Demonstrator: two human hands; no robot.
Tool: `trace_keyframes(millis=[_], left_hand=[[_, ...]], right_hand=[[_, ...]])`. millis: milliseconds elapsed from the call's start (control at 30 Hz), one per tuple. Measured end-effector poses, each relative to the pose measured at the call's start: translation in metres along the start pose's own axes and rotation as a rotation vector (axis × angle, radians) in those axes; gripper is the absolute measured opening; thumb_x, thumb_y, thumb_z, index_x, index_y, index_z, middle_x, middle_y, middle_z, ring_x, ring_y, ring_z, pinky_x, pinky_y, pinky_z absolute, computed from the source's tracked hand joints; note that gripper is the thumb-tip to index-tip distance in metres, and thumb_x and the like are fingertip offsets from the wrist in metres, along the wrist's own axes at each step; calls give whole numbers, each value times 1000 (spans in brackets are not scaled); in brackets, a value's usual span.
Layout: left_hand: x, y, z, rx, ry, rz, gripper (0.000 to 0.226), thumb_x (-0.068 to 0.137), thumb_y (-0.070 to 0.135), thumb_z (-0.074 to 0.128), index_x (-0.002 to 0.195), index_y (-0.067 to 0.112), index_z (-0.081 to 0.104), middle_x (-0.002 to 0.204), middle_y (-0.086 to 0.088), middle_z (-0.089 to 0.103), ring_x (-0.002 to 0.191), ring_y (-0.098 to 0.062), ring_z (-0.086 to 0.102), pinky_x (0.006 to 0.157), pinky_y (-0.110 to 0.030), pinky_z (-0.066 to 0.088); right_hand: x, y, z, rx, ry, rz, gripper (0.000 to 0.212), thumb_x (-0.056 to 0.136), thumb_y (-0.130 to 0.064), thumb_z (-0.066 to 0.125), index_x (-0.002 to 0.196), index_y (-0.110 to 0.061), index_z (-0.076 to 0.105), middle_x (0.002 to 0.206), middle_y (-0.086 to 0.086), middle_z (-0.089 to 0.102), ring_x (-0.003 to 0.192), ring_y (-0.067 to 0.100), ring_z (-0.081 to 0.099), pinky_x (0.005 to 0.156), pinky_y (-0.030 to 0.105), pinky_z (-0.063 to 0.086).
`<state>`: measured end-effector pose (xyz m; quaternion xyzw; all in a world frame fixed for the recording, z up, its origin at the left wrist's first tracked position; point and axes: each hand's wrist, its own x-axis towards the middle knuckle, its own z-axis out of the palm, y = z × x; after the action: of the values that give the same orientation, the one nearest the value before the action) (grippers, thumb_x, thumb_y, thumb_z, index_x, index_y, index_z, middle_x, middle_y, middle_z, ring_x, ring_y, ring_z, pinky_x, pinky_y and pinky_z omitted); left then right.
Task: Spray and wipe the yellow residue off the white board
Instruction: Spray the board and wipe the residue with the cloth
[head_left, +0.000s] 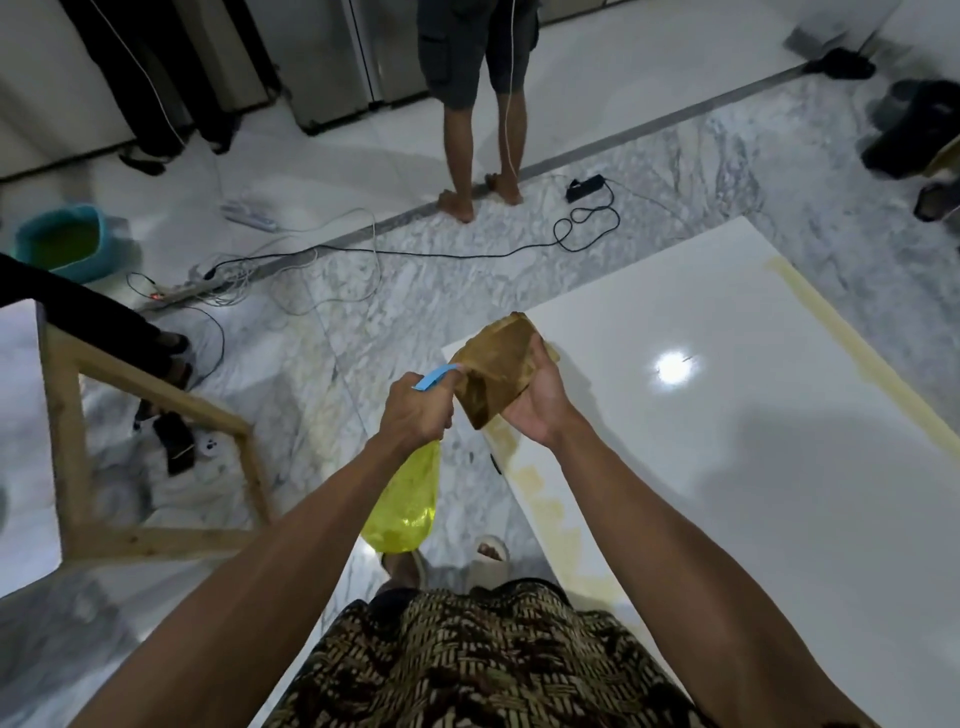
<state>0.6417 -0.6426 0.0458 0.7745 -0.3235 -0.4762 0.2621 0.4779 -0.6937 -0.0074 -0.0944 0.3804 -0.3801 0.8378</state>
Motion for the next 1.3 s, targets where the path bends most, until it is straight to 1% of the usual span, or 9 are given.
trace_keyframes(millis=[167,333,467,567,700,867,1133,1200,1300], left_hand=[[4,3,-4,16,-13,47,59,102,50,64,73,-1,69,72,-18,74,34,-9,56,41,-16,46],[15,1,-21,-52,13,72,57,103,46,65,65,4,67,74,-21,73,36,-10,57,43,-19,48],[18,-11,-36,-18,57,59,56,103,49,63,62,11,68,71,-17,75,35,-13,56,43,-18,46],[19,-25,-44,-32,98,25,55,104,47,63,61,14,66,73,-20,75,36,-15,55,41,-18,43],[15,-41,-47,-74,132,-22,46,105,43,64,67,17,67,73,-20,73,36,-13,54,41,-19,44],[12,-54,-52,-75,162,-87,54,102,49,64,66,10,70,70,-15,75,47,-24,60,45,-23,48],[-7,-63,-43,-82,111,-48,43,103,48,63,75,18,76,74,-18,75,55,-30,63,51,-28,52],[-18,-69,-42,-82,87,-22,41,103,46,64,76,19,77,73,-18,75,60,-37,66,56,-34,54],[-36,-84,-42,-72,69,-7,55,101,49,65,63,9,71,68,-15,74,70,-46,71,60,-39,56]], right_hand=[[13,-12,2,-158,137,-51,72,96,-64,46,140,-8,54,140,15,59,130,30,56,114,45,40],[39,-53,26,-965,427,-283,52,98,-60,46,123,-17,61,122,8,66,108,24,62,94,32,46],[95,-63,27,-1533,288,-553,67,100,-56,43,155,-19,30,158,7,37,144,26,36,116,47,30],[140,-37,12,-2006,112,-362,65,104,-41,42,159,-20,13,167,8,10,154,28,9,121,57,9],[152,25,-31,-2412,-134,-263,80,93,-70,14,159,-27,15,167,13,5,153,38,1,119,63,4],[159,38,-42,-2458,-81,-314,75,99,-65,13,146,-19,49,152,18,44,140,45,41,108,67,33],[123,56,-62,-2489,-23,-410,71,100,-64,20,145,-19,51,150,18,47,138,42,45,106,64,39],[103,62,-68,-2483,3,-389,76,99,-67,13,147,-20,47,154,17,43,141,41,40,109,64,35],[74,71,-76,-2403,-24,-294,78,95,-73,14,159,-28,16,168,9,4,154,33,3,122,59,5]])
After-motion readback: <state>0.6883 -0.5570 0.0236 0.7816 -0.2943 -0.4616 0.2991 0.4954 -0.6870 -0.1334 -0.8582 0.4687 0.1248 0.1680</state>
